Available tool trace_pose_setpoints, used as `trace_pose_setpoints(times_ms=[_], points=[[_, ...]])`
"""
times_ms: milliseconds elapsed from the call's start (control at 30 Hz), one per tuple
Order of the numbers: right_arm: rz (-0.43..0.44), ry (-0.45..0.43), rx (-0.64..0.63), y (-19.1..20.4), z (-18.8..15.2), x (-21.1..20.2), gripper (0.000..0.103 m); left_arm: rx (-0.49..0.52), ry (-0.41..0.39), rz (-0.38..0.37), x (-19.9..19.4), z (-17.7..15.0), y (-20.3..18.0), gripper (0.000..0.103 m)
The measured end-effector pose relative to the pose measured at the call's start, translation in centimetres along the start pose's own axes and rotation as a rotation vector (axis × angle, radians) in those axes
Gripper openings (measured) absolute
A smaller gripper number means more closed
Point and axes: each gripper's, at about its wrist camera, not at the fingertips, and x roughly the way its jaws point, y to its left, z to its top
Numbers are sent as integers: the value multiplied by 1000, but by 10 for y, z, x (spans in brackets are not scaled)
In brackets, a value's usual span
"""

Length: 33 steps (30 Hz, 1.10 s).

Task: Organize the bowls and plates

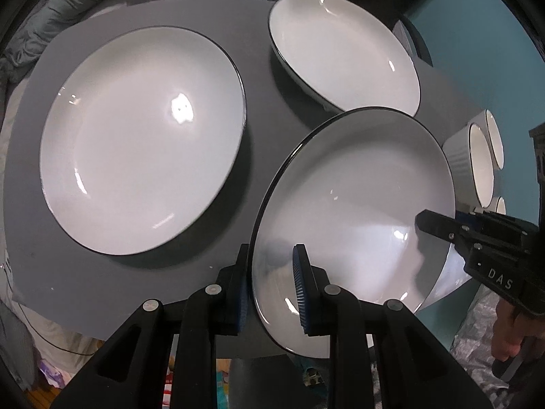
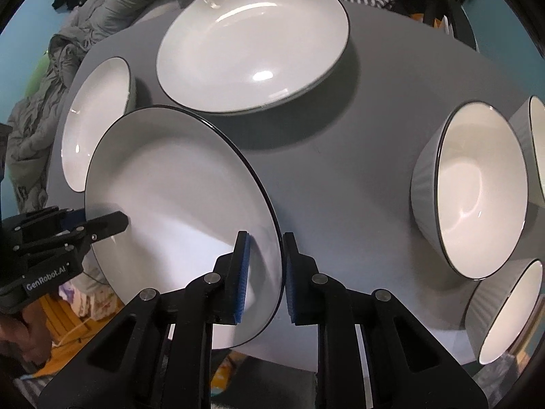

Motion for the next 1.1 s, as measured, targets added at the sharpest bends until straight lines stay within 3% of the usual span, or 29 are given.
trace_pose_setpoints(times_ms=[467, 800, 1100], points=[[41, -34, -54, 17, 23, -23, 16, -54, -68, 37, -35, 3, 30, 24], [60, -34, -144, 73, 62, -15, 16, -123, -101, 74, -53, 12, 66, 24], [47, -8, -178, 112, 97, 4, 16, -167, -85, 88, -45, 31, 104, 26]])
